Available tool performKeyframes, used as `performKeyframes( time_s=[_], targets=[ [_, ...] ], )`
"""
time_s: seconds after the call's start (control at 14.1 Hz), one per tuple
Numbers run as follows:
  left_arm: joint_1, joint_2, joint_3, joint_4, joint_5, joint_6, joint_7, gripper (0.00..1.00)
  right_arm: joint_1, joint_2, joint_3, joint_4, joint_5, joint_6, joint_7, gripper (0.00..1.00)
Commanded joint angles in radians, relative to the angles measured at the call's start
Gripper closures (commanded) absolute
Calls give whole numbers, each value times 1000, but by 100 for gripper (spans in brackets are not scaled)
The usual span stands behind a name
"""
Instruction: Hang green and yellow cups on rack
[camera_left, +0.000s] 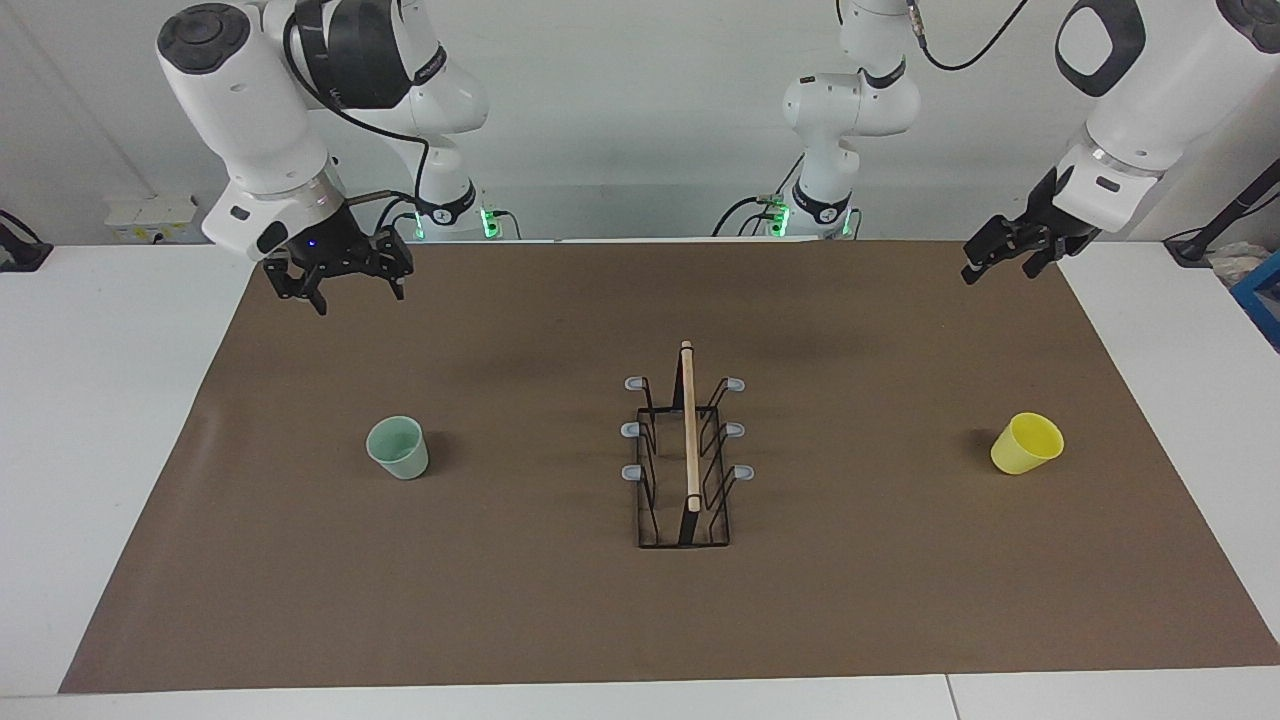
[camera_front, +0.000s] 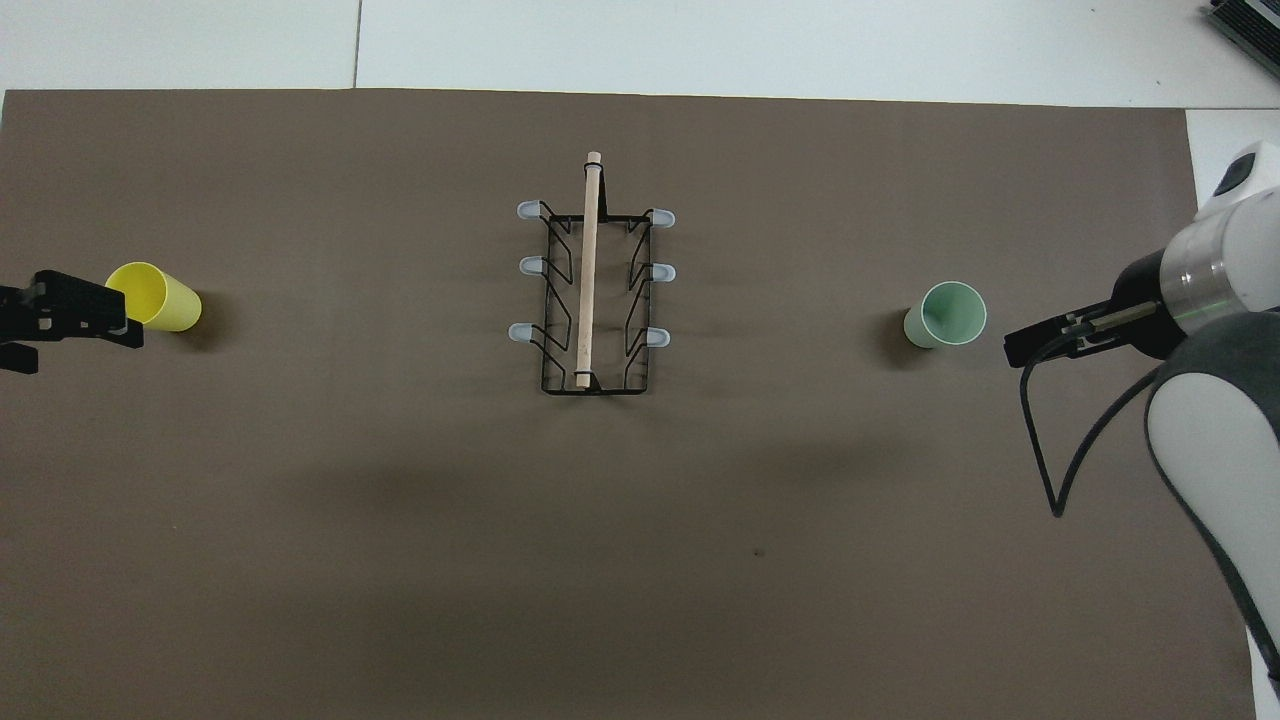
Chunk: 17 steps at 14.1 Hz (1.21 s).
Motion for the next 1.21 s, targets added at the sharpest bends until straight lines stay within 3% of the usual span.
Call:
performKeyframes(
  time_s=[0.0, 0.43, 0.71, 0.92, 1.14],
  targets=[
    [-14, 113, 64, 126, -58, -33, -85, 0, -5, -18, 6, -69, -23, 68, -17, 0],
    [-15, 317, 210, 266, -220, -20, -248, 0, -6, 18, 6, -188, -55, 257, -20, 0],
    [-3, 432, 278, 312, -288, 3, -334, 0, -48, 106, 4, -195, -61, 380, -234, 0],
    [-2, 541, 331, 317, -317, 52, -359, 1, -9, 166, 6, -202, -249, 414, -400, 0],
    [31, 609, 379, 320, -430, 104, -418, 1, 69, 190, 6, -208, -426, 394, -429, 0]
  ],
)
